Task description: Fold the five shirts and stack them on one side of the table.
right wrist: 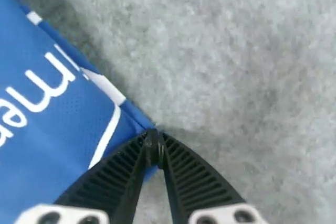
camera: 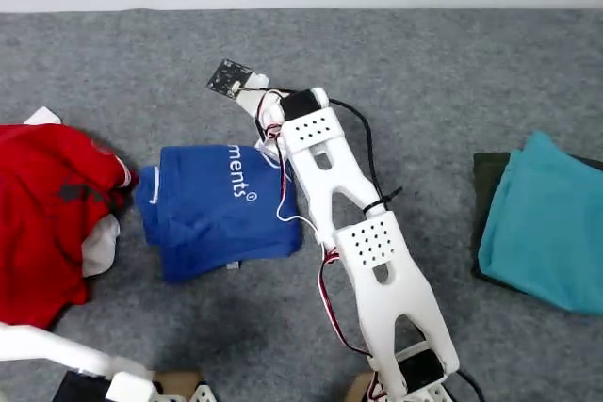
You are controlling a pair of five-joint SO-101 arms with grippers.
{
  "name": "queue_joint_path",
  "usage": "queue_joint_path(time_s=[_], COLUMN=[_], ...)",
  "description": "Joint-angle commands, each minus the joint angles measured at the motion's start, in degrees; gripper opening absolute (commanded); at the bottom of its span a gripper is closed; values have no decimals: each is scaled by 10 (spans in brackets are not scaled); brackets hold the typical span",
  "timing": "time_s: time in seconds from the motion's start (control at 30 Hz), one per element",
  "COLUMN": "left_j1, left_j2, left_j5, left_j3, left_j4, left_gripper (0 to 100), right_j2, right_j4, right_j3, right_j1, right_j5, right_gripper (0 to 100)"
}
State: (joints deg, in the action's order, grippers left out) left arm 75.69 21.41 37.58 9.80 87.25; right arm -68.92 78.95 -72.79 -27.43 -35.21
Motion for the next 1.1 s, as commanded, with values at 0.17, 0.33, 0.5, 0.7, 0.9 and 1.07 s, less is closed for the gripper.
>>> queue_joint_path(time_s=[0.17,0.33,0.5,0.7,0.9,1.07], left_j1=[-2,-7,-89,-267,-455,-527], left_j2=[5,7,7,2,-33,-143], left_j5=[4,4,-2,-119,-232,-282], left_j3=[-3,-8,-44,-65,-65,-79], left_j4=[-11,-6,76,125,123,123], left_gripper=[51,51,51,55,94,105], right_j2=[15,15,57,141,239,371], right_j4=[69,138,243,242,242,242], right_j3=[-158,-226,-231,-230,-200,-32], right_j1=[-79,-102,-82,-15,53,116], right_j5=[-6,-6,10,62,62,117], right_gripper=[15,15,16,16,16,16])
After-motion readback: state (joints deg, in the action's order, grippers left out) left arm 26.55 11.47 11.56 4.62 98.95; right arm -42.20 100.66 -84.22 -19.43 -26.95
